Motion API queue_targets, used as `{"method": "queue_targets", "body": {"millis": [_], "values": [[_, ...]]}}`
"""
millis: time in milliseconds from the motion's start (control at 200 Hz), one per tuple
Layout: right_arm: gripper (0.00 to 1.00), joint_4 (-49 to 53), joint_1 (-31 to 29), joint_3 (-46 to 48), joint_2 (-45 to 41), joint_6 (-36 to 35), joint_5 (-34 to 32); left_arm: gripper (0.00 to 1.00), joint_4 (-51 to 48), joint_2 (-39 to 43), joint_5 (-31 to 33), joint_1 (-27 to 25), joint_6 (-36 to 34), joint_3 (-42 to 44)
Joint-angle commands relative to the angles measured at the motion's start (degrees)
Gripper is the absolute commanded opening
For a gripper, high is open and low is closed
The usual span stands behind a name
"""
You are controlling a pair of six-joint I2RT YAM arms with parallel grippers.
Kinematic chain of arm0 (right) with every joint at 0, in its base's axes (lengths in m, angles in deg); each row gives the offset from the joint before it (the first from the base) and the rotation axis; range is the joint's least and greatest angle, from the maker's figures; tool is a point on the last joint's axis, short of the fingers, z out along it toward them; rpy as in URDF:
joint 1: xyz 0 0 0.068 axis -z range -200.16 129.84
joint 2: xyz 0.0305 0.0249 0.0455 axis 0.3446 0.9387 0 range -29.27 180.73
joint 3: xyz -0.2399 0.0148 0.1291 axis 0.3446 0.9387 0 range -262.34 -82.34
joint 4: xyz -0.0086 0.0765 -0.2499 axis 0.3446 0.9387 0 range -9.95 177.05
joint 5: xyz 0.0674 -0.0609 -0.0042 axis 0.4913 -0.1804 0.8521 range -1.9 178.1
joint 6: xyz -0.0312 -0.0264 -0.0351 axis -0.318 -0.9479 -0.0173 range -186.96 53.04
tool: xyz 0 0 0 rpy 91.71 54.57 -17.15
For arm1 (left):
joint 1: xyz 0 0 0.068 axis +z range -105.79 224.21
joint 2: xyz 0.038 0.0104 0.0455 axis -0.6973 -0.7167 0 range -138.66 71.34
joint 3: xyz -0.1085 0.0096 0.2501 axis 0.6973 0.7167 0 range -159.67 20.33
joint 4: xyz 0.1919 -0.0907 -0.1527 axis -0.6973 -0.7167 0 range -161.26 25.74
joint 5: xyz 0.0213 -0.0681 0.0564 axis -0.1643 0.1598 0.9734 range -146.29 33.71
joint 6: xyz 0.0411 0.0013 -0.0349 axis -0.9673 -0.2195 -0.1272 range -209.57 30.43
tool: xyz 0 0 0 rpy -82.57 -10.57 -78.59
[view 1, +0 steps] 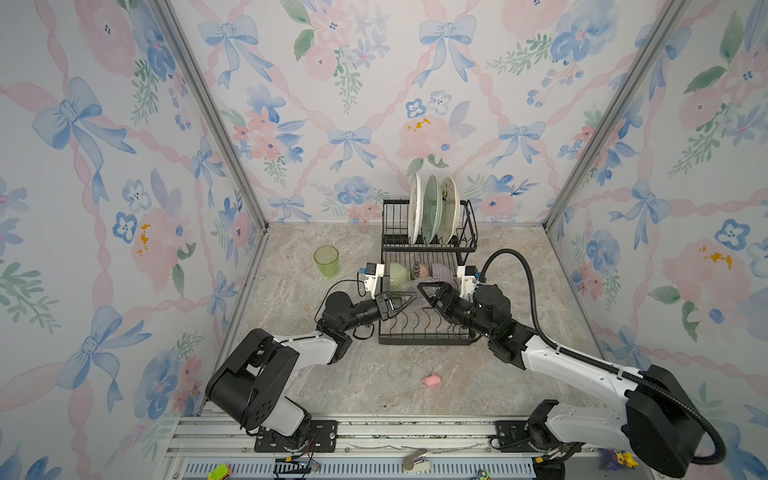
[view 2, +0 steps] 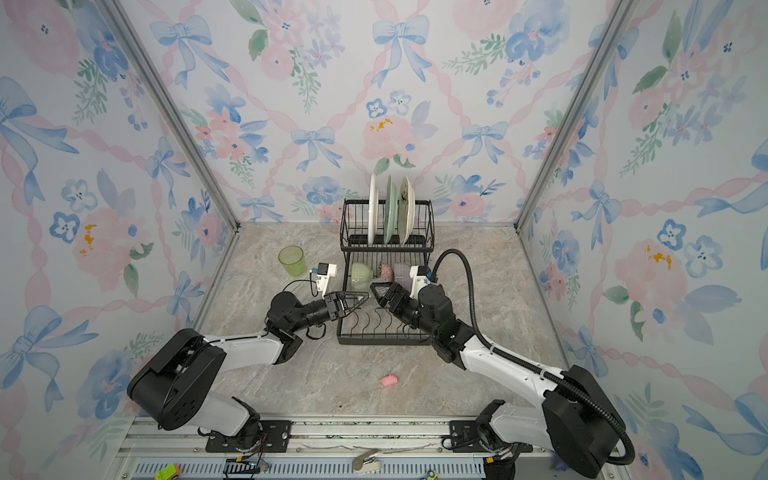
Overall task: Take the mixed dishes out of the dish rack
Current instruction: 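Lift the clear cup toward the left gripper while the left gripper closes on it, then open the right gripper while the left gripper carries the clear cup away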
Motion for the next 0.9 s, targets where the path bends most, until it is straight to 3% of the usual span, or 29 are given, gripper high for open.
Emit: {"method": "queue_targets", "body": {"millis": [0,300,405,560,620,695,800,895], "values": [[0.97,5.2,-0.3,-0.2,-3.4,-3.4,-4.5,0.0,-10.6,5.4,2.6,-0.2,-8.4,-0.7],[0.97,17.6,-3.7,-2.3,-8.3,-11.9,-16.2,0.0,-41.0,16.4,13.6,-0.3,-22.8,-5.7],[0.97,21.2,-3.9,-2.7,-10.6,-15.4,-19.7,0.0,-54.4,19.7,20.8,-0.2,-27.7,-9.2],[0.97,28.2,-4.3,-4.8,-13.2,-21.6,-25.6,0.0,-76.9,22.4,36.2,0.8,-34.8,-18.6],[0.97,30.2,-4.7,-5.6,-13.7,-24.3,-27.2,0.0,-83.6,22.9,41.0,3.3,-36.9,-21.5],[0.97,31.2,-4.9,-6.0,-13.9,-26.7,-27.8,0.0,-88.6,23.4,42.3,9.3,-38.1,-23.3],[0.97,32.0,-4.7,-6.6,-13.8,-30.2,-27.8,0.0,-91.2,24.0,41.8,18.2,-38.9,-24.7],[0.97,33.2,-4.7,-7.3,-14.0,-32.7,-28.2,0.0,-92.8,23.2,45.8,21.2,-40.3,-26.7]]}}
